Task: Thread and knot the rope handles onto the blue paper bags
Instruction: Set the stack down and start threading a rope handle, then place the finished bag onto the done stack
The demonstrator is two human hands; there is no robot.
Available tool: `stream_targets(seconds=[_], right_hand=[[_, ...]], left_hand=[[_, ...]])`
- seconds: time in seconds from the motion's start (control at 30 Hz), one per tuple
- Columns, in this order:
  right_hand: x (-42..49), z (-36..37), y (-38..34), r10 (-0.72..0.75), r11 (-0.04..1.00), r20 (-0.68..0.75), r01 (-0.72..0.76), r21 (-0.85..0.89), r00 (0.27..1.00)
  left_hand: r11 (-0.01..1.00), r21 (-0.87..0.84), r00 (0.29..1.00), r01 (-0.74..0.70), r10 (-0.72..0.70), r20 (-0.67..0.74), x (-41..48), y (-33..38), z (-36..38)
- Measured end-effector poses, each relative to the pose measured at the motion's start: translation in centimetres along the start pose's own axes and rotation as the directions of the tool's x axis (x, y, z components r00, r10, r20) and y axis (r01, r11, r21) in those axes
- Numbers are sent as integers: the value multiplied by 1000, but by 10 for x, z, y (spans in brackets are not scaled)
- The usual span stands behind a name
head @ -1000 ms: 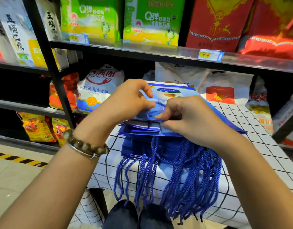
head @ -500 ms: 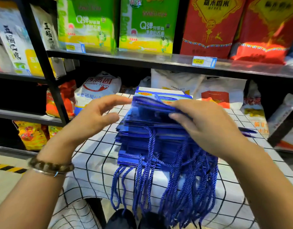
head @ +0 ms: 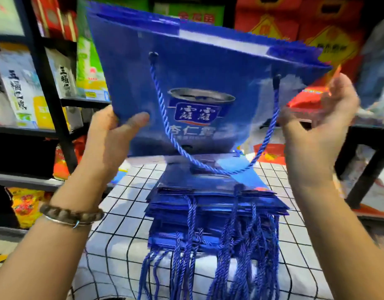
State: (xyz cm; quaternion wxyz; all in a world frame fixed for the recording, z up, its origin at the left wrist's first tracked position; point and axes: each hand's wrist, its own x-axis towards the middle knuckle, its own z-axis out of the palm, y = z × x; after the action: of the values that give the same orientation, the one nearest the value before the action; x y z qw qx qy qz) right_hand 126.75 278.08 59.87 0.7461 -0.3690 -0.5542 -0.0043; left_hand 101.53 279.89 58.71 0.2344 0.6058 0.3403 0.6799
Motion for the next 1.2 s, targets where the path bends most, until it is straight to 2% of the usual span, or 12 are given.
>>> stream_targets(seconds=[0.07,0.13,0.2,0.33,0.47,0.63,0.77,0.83,0.9,1.03,1.1,1.2], right_hand=[[4,16,3,150,983,181,-166,79,972],[7,32,2,226,933,338,-302,194,914],[11,41,0,270,919,322,-343,196,908],[21,45,-9,230,947,212,-268,175,950],[38,34,-23,199,967,218,-228,113,955],[86,-21,-43,262,962,349,-274,-16,900],[97,-77,-23,365,925,343,-295,-240,866],[95,-107,1,461,867,293,-355,-350,838],[91,-134,26,547,790,220,-411,-455,808],[80,-178,74,675,612,103,-476,-631,731],[70,-191,101,725,536,79,-488,-689,684],[50,-198,140,777,388,1,-478,-788,629]], left_hand=[[999,-39,999,-22,21,-41,9,18,0],[995,-95,996,-44,36,-79,17,35,1],[994,-83,994,-72,64,-87,24,46,1],[994,-10,990,-106,104,-100,30,57,1],[996,-45,989,-81,74,-129,36,64,7],[993,-85,997,-76,76,-7,48,86,43],[994,-63,985,92,-82,152,48,69,111],[986,-10,944,166,-156,290,44,49,153],[973,147,871,176,-223,437,38,25,191],[875,482,684,52,-382,621,27,-15,250],[752,648,576,-123,-478,663,18,-28,266],[556,740,485,-379,-561,671,6,-45,274]])
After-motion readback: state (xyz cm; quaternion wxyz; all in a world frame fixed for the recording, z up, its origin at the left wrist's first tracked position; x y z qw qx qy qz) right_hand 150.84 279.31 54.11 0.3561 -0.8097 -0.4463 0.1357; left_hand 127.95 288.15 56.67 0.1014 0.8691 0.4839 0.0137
